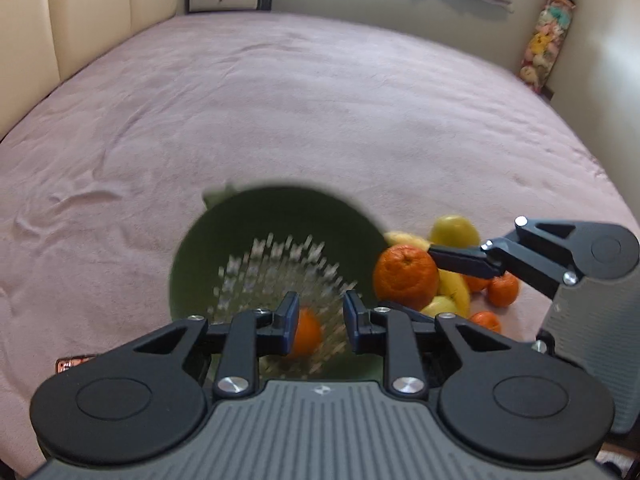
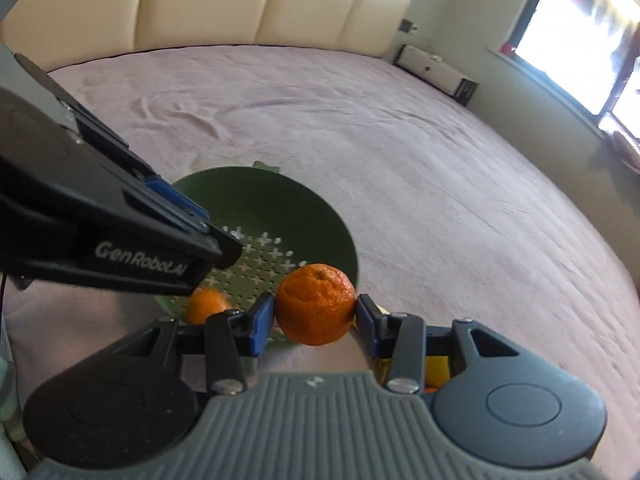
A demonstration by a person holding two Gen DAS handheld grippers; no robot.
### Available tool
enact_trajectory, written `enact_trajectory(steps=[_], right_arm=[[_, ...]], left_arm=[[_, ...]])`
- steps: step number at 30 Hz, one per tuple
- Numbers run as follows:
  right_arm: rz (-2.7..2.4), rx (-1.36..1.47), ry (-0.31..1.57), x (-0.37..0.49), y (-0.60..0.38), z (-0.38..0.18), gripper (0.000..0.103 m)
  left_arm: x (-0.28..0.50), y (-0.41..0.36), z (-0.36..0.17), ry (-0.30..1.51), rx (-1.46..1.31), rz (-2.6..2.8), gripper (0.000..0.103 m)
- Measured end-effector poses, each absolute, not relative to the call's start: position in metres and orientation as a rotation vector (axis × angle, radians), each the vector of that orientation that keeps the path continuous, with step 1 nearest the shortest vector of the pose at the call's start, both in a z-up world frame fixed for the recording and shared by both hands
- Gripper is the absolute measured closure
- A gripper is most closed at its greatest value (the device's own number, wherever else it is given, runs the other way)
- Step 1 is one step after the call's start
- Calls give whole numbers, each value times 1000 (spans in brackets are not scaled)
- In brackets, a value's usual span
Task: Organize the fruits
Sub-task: 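Carry both mandarins over the green colander and open the left tool, then lower the held mandarin into the colander and open the right tool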
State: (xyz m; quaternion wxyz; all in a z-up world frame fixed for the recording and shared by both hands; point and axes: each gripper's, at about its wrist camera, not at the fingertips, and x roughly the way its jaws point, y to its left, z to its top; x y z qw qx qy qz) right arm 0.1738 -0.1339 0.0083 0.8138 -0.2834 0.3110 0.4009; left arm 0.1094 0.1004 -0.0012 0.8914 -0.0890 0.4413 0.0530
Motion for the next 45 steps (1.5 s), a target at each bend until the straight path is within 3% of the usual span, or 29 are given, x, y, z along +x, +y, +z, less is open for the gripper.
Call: enact_trajectory(steps=[13, 29, 45], right_arm=[[979, -652, 808, 190, -97, -23, 61], [974, -757, 963, 202, -79, -44, 60], [963, -727, 939, 199, -83, -32, 61]], left_arm=[[121, 125, -29, 1053, -322, 183, 76], [123, 134, -37, 1077, -362, 211, 64], [119, 134, -33, 1053, -360, 201, 58]])
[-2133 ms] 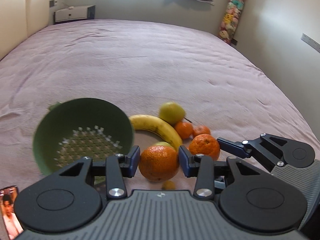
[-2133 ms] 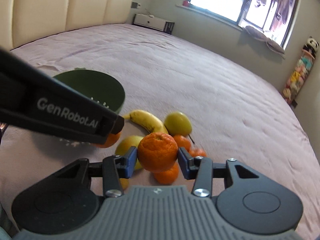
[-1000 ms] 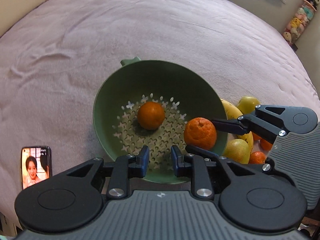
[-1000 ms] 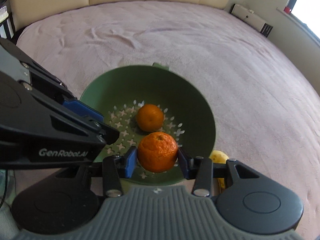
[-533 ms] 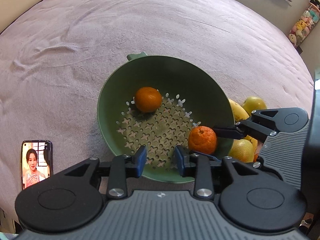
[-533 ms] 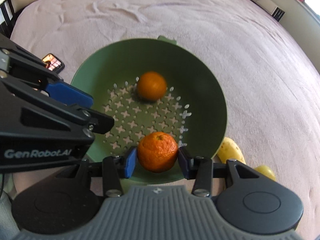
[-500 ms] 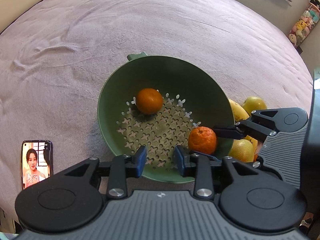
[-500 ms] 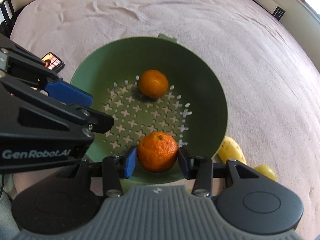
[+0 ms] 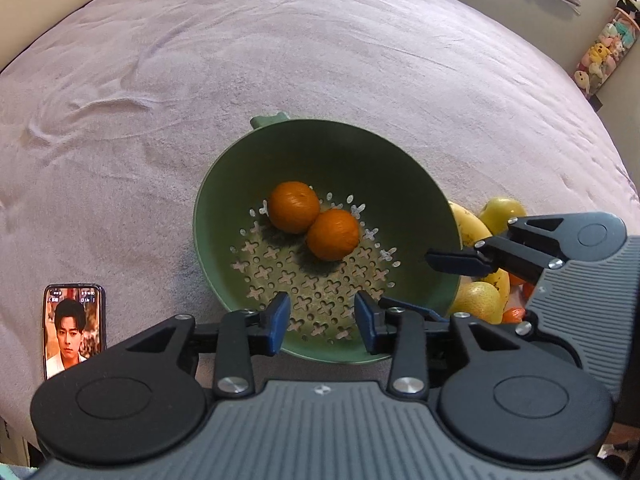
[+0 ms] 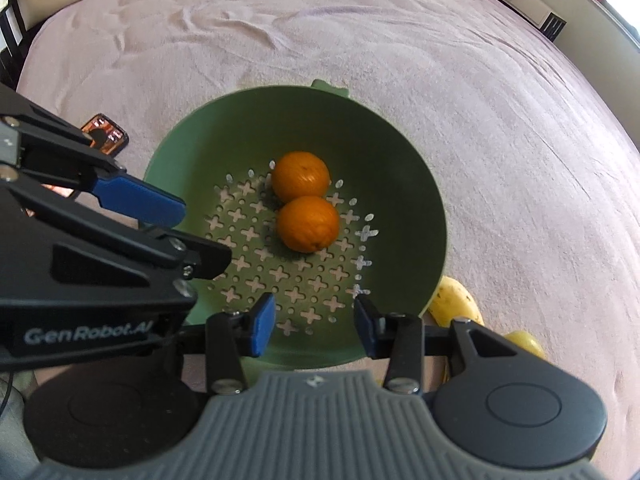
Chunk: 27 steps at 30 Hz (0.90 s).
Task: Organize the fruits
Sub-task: 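Lower the held mandarin into the colander and open the right tool, then withdraw both tools from the colander back toward the fruit pile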
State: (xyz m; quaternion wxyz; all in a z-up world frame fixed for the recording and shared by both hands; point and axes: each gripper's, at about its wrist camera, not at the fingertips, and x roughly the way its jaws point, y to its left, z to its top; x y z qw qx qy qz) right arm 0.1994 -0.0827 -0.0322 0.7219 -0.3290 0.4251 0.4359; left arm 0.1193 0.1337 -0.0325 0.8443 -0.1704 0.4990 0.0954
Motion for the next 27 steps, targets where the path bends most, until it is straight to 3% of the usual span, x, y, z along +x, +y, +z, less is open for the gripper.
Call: enact_trajectory(steps=[7, 16, 18, 27], right_arm=[[908, -652, 872, 188, -103, -12, 53], [787, -531, 803, 172, -135, 8, 51], [759, -508, 790, 168, -142, 10, 46], [597, -380, 754, 149, -182, 15, 38]], left_arm=[[117, 128, -26, 1025, -350, 187, 55], [112, 115, -16, 964, -321, 158, 51], [111, 112, -13, 948, -309, 148, 50], [102, 83, -6, 881, -223, 61, 42]])
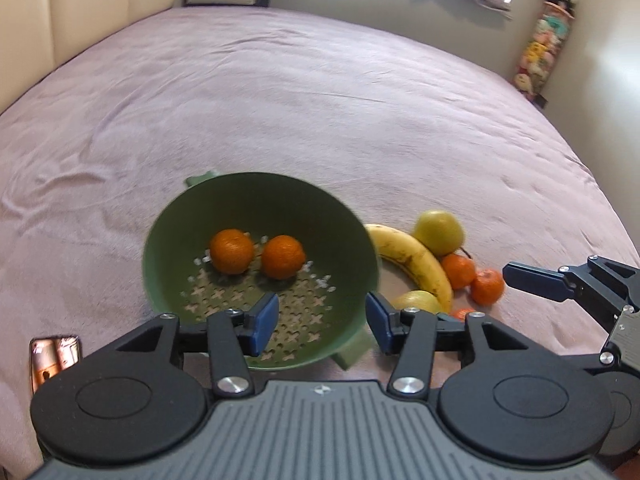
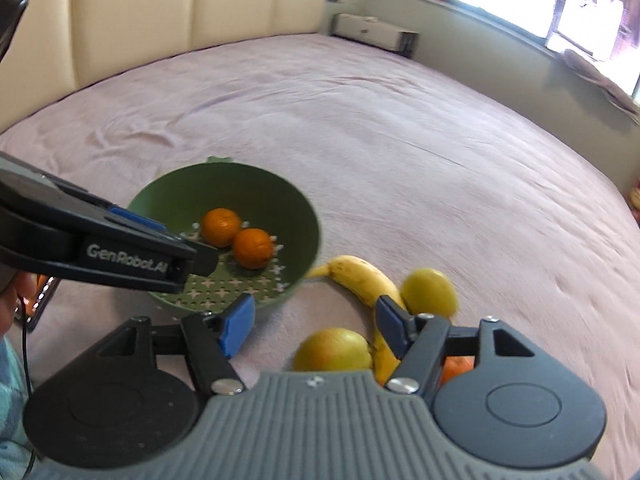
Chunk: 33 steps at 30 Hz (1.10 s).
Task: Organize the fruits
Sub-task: 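Withdraw both tools from the colander back toward the fruit pile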
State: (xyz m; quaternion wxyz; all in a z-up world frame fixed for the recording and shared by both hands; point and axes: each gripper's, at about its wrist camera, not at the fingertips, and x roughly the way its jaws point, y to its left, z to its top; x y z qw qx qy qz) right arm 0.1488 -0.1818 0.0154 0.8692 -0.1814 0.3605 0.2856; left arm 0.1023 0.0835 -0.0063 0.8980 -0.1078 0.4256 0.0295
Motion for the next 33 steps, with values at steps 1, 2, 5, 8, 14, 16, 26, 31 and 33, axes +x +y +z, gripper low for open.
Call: enact_trajectory(steps=[1, 2, 5, 8, 14, 16, 26, 31, 33], right_arm=[[572, -365, 754, 146, -188, 15, 38], [548, -351, 755, 145, -194, 14, 38], [479, -306, 765, 140, -214, 11, 38], [419, -279, 781, 137, -232, 6, 38], [328, -252, 815, 132, -259, -7, 34], [321, -248, 823, 130, -264, -11, 34], [301, -245, 809, 134, -279, -22, 29], [297, -206, 825, 146, -281, -27, 29], [294, -201, 824, 149, -281, -28, 29]], left_arm=[[102, 79, -6, 877, -214, 48, 42], [101, 75, -7, 874, -206, 32, 41], [98, 62, -8, 864, -192, -20, 39], [95, 49, -11, 859, -195, -75, 35], [88, 27, -22, 856, -215, -147, 25], [86, 22, -26, 858, -221, -154, 25], [90, 16, -37, 849, -275, -108, 28], [95, 10, -46, 876, -216, -108, 29], [97, 5, -50, 879, -179, -111, 29]])
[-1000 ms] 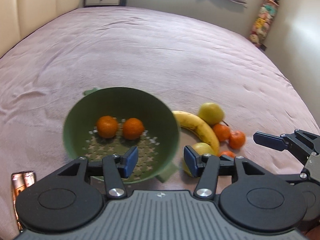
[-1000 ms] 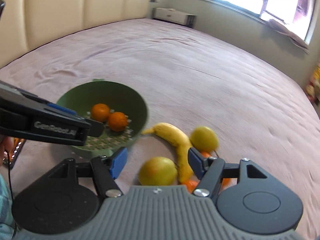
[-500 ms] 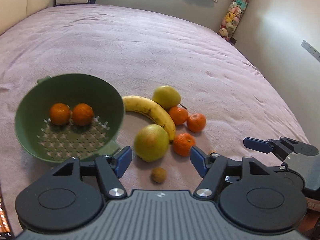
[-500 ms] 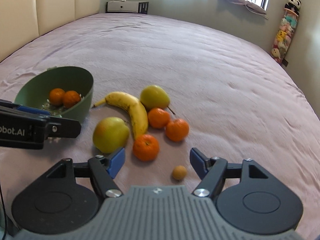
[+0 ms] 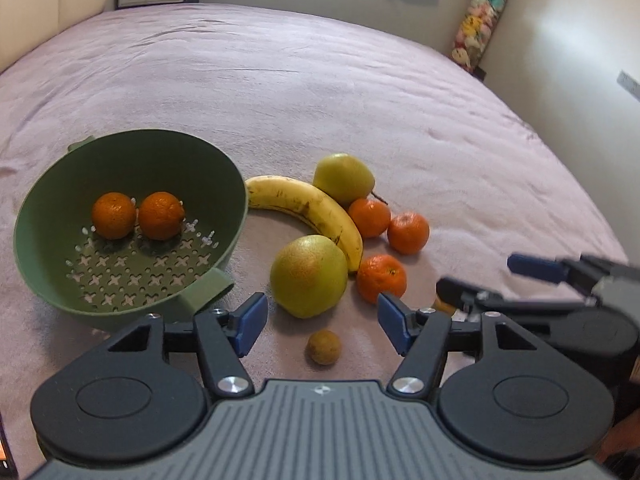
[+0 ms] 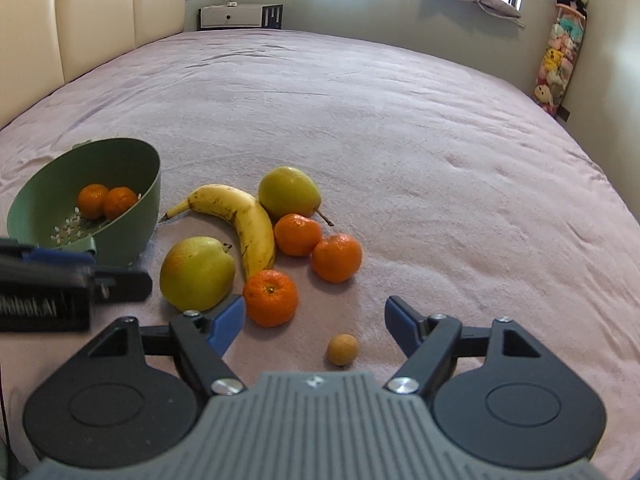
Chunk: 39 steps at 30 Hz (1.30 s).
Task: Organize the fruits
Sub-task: 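Withdraw both tools from the colander back toward the fruit pile, then grasp the large green pear with the left tool while the right tool grasps a yellow pear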
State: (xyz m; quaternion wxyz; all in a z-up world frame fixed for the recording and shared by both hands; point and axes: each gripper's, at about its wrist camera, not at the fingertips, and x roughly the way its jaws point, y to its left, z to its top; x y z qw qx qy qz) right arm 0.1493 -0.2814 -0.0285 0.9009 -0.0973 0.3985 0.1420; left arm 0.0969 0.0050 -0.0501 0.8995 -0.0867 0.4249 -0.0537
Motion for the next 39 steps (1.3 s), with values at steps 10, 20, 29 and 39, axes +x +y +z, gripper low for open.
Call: enact_trajectory(steps=[10, 20, 29, 39], right_arm=[[255, -190, 847, 167, -293, -31, 34], [311, -198, 930, 194, -296, -32, 34], [421, -293, 968, 217, -284, -30, 30], [382, -256, 1025, 229, -292, -42, 29]], left_arm=[[117, -29, -66, 857, 58, -90, 32], [138, -43, -78, 945, 210, -106, 26], [164, -43, -90, 1023, 250, -133, 25], [178, -58, -103, 1030, 352, -128, 25]])
